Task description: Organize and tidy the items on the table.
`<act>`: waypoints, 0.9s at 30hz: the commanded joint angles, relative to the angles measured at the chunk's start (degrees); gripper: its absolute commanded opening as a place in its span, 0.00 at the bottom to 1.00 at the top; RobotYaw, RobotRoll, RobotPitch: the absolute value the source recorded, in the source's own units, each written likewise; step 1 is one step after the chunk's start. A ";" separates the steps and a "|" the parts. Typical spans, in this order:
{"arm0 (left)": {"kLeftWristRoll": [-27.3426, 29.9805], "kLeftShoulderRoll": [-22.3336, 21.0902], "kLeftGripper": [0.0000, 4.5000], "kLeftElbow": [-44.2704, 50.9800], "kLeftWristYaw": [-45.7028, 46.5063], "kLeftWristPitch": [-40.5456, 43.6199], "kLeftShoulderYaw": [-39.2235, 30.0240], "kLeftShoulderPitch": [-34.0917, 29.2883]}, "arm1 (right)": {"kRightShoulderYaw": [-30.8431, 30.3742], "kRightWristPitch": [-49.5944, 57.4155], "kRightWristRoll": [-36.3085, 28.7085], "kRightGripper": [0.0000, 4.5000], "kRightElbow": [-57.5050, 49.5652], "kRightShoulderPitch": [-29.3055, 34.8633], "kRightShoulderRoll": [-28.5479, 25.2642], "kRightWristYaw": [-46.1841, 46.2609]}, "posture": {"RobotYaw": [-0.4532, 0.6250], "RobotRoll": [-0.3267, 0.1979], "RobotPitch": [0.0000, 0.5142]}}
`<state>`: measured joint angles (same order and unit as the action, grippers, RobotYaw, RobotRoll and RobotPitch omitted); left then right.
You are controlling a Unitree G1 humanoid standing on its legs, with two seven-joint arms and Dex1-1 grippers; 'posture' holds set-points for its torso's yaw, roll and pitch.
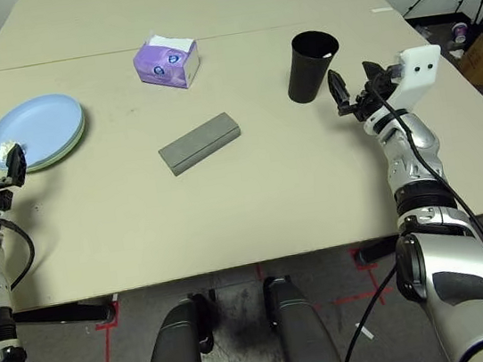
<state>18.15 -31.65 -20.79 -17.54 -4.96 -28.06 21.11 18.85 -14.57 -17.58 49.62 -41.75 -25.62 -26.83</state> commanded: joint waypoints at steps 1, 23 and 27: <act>0.02 -0.26 1.00 -0.75 0.27 -0.89 -0.49 -0.29 | 1.39 0.11 0.02 0.99 -0.80 2.06 -0.05 2.86 | 0.43 0.62 0.34; 2.68 0.06 1.00 -0.82 -4.87 3.30 0.62 -0.94 | 1.20 -0.79 -0.17 0.99 -0.76 3.29 -0.72 2.89 | 0.41 0.62 0.34; 2.79 0.28 1.00 -0.67 -4.91 3.32 0.59 -0.98 | 1.37 -1.76 -0.25 0.99 -0.15 3.97 -0.42 2.97 | 0.41 0.62 0.34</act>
<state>20.40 -31.72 -21.13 -22.17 -2.17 -27.54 21.01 18.99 -15.62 -17.58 48.38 -39.16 -25.76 -23.75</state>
